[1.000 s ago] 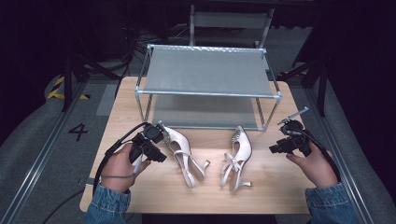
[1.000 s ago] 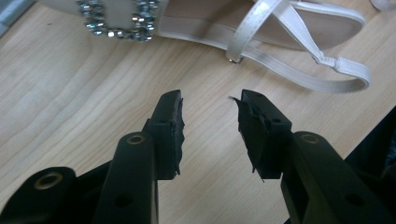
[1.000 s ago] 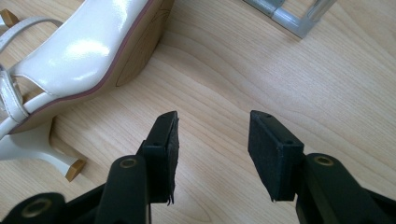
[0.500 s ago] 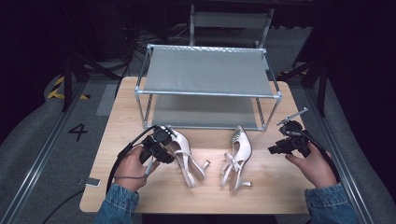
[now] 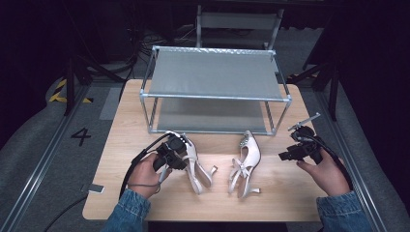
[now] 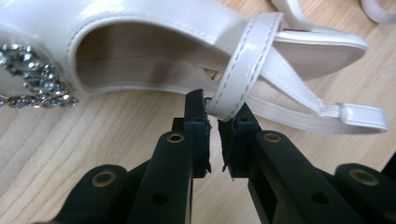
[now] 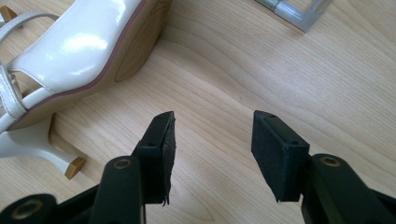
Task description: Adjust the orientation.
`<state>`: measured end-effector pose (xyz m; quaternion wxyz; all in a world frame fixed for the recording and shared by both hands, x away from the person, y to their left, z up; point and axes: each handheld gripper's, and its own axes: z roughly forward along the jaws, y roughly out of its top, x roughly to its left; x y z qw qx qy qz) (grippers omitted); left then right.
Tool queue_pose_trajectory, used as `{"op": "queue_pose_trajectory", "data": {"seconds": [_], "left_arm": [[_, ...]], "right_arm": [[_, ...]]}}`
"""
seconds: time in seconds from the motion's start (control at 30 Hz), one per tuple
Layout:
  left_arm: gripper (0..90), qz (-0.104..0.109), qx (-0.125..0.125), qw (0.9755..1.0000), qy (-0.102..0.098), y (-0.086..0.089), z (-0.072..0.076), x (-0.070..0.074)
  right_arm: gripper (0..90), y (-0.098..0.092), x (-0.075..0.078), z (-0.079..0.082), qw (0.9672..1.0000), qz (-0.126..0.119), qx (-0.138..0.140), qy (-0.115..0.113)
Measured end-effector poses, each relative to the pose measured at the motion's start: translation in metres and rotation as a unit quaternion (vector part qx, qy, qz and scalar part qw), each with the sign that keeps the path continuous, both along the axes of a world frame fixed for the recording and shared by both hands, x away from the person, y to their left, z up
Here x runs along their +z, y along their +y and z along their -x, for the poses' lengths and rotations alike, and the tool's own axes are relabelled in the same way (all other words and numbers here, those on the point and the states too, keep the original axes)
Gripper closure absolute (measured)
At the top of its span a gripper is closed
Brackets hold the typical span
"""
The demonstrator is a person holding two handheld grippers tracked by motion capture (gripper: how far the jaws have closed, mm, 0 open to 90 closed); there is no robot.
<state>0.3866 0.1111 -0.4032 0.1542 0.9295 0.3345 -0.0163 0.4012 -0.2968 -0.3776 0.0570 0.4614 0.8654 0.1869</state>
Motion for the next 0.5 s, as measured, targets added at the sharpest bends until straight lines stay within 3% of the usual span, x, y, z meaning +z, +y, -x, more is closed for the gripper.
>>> {"op": "queue_pose_trajectory", "data": {"seconds": [0.17, 0.37, 0.5], "left_arm": [[82.8, -0.004, -0.004, 1.0, -0.001, -0.003, 0.003, 0.006], [82.8, -0.015, -0.012, 0.9996, -0.018, -0.009, 0.011, 0.019], [82.8, -0.019, -0.014, 0.9995, -0.02, -0.011, 0.015, 0.027]], "right_arm": [[49.7, -0.002, 0.0, 0.001, 1.0, 0.0, 0.0, 0.001], [48.1, -0.003, -0.001, 0.001, 1.0, 0.002, 0.001, -0.002], [48.0, -0.004, 0.0, 0.001, 1.0, 0.001, -0.003, -0.003]]}}
